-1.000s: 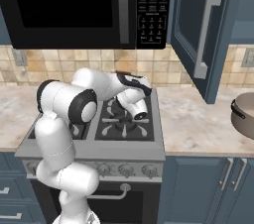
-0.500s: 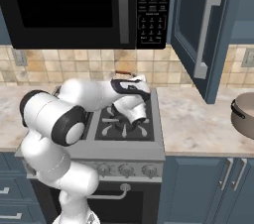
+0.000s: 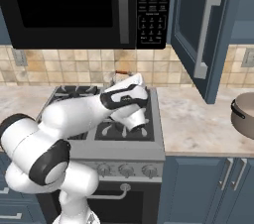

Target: Pick the kettle from the cabinet and place it on a stove burner. Then pick the pot from the counter and place it on another stove burner. Finally, turn both burners on.

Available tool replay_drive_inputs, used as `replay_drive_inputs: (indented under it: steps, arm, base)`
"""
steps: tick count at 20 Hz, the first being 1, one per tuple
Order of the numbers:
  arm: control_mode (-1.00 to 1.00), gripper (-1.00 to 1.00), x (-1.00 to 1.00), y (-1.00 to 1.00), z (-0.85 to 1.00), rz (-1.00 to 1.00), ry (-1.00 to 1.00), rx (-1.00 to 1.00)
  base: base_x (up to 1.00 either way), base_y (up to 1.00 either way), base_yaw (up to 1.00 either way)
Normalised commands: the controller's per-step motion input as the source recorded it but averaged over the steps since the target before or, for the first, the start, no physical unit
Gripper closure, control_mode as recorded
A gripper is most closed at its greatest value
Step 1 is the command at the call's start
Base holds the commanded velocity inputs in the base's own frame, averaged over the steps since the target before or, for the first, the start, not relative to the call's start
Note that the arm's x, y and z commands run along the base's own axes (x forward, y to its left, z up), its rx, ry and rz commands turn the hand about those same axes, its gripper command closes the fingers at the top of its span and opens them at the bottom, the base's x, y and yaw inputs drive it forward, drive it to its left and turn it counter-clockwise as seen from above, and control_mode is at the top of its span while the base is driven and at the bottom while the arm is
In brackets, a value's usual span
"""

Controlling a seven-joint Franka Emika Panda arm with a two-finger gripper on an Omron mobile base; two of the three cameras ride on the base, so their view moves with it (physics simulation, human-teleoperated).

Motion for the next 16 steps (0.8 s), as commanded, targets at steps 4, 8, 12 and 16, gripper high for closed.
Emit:
replay_drive_inputs:
  steps: [4, 8, 12, 16]
  arm:
    - [-1.00, -1.00, -0.66, 0.00, 0.37, 0.00, -0.11, -0.11]
    - [-1.00, -1.00, -0.60, 0.08, 0.36, 0.00, -0.09, -0.13]
    - [-1.00, -1.00, -0.60, 0.16, 0.32, -0.01, -0.09, -0.15]
    - [-1.00, -1.00, -0.52, 0.20, 0.29, -0.01, -0.11, -0.19]
  base:
    - [0.00, 0.00, 0.00]
    - [0.00, 0.00, 0.00]
    - [0.00, 0.00, 0.00]
    - [0.00, 0.00, 0.00]
